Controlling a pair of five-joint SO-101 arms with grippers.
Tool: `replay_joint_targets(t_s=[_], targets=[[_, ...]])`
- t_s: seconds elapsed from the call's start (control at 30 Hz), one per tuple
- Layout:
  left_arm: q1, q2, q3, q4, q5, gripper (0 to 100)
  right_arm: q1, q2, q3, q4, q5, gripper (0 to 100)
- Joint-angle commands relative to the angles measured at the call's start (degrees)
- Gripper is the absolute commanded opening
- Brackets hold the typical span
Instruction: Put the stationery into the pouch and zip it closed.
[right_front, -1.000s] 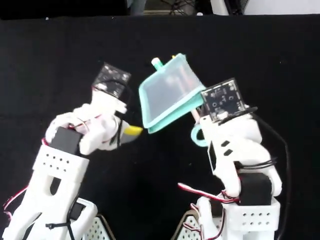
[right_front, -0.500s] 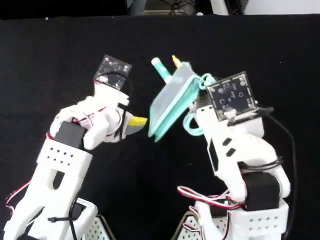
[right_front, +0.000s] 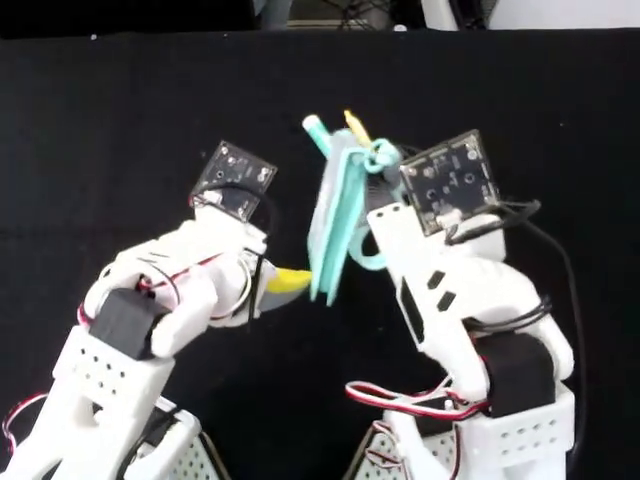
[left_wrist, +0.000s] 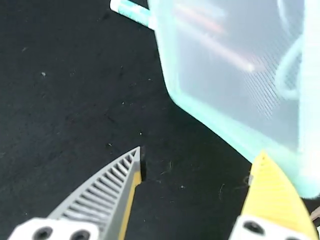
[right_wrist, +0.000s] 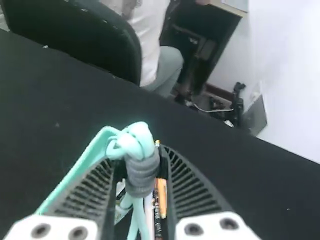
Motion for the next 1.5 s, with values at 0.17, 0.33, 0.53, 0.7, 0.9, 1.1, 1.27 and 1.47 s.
replay_joint_targets(t_s=[0.17,0.33,0.53,0.7,0.9,1.1,1.27,1.47], targets=[[2.95,-1.41,-2.68,0.00,3.08,35,-1.58,4.44,-11.12,0.18,-1.58,1.2],[3.82,-1.41,-3.74,-0.26,3.34,35,-3.25,5.93,-13.67,2.29,-4.84,1.2],[5.41,-1.49,-5.76,0.26,3.34,35,-7.12,6.46,-16.04,2.20,-5.63,1.2],[5.23,-1.49,-8.31,0.09,7.74,35,-8.09,6.46,-16.22,2.29,-5.63,1.2],[3.30,-1.49,-8.31,0.44,8.97,35,-8.70,6.37,-13.85,5.80,-5.63,1.2],[-8.48,-1.58,-11.03,4.04,8.97,35,-9.32,5.93,-10.51,10.37,-5.27,1.2],[-22.99,-1.58,-16.92,6.15,4.48,35,-15.12,5.93,-10.77,15.03,-5.10,1.2],[-30.46,-1.58,-23.08,6.51,3.69,35,-20.92,5.93,-10.51,17.49,-5.01,1.3]])
